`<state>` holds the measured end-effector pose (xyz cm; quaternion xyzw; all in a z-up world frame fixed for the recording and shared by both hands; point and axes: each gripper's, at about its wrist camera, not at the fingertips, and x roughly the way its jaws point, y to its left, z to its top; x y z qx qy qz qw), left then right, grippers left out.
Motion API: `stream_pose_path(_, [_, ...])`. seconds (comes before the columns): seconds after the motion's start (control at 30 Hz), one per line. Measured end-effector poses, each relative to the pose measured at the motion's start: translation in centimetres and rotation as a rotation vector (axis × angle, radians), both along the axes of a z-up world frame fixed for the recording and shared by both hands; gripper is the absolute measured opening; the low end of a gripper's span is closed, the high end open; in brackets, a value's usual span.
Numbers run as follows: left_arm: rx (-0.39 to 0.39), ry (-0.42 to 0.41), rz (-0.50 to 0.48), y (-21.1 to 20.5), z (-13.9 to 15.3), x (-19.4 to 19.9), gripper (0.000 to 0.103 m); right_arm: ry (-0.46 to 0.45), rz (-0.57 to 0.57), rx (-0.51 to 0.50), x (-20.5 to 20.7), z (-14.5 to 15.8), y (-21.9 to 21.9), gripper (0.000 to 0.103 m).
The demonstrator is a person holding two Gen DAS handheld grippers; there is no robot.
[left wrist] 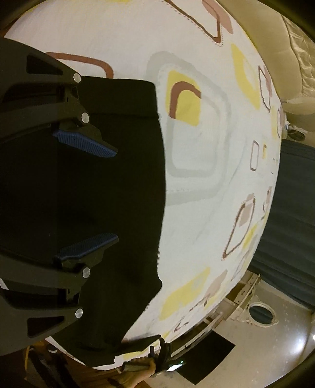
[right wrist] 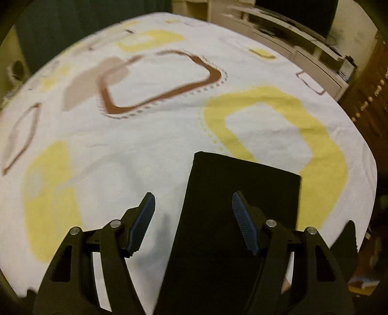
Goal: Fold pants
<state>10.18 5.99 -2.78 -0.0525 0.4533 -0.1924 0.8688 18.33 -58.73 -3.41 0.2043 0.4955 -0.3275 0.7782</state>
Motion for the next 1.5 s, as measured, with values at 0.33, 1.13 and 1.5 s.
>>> stream_pose_path(0.33, [0.05,-0.016,-0.019,-0.2,-1.1,-0.7,0.066,0.105,-0.077,-0.02,1.0,-3.2,-1.6,0.037])
stream_pose_path(1.13, [0.106,-0.019,-0.026,-1.3,-0.8,-2.5,0.07,-0.531,-0.188,0.109,-30.3,5.5,-6.2,0.006])
stream_pose_path(1.5, [0.15,-0.031,-0.007,-2.0,-0.9,-3.1,0.07,-0.596,-0.373,0.336,-37.1,-3.3,-8.4,0.006])
